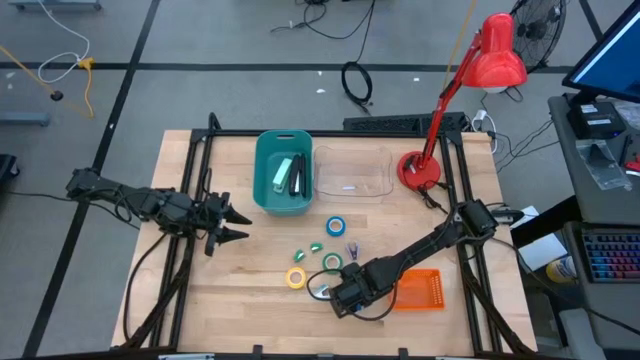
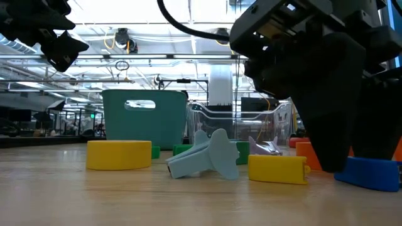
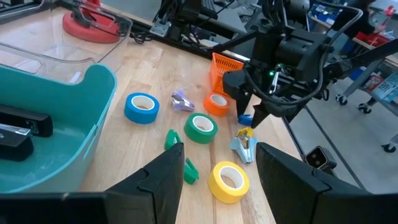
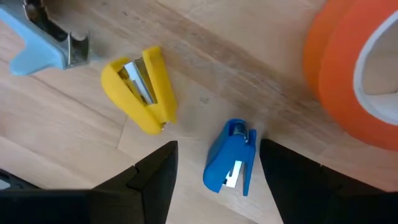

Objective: Pick and place Stapler, Stapler remover, tape
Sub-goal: Put the small blue stapler into the blue bin

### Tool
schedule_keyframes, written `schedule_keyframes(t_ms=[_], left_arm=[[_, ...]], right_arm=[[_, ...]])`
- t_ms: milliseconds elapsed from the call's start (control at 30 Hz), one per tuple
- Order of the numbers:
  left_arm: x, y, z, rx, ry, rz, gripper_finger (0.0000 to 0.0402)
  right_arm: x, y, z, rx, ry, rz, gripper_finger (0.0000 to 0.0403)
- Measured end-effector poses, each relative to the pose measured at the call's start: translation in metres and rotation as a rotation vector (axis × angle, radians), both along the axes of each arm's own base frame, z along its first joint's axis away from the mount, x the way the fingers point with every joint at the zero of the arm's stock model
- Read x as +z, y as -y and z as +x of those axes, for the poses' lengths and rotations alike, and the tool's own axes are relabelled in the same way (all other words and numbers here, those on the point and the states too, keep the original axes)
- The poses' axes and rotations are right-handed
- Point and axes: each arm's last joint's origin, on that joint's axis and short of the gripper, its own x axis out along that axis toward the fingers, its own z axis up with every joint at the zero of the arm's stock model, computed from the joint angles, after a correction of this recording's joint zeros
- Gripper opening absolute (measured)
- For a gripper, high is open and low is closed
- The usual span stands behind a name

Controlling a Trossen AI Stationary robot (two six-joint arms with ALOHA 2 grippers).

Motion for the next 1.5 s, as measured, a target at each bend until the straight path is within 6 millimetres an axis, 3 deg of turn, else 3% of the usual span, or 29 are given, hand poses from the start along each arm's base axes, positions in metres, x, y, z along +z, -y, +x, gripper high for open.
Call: schedule_keyframes(t_ms=[1500], left_arm=[[-0.0004,0.0009,-0.0003,-0.032,-0.008,-0.012,0.02]], right_arm=[[-0.0012,-0.0036,-0.0006,-0.052,-0.005,0.011,0.0224]])
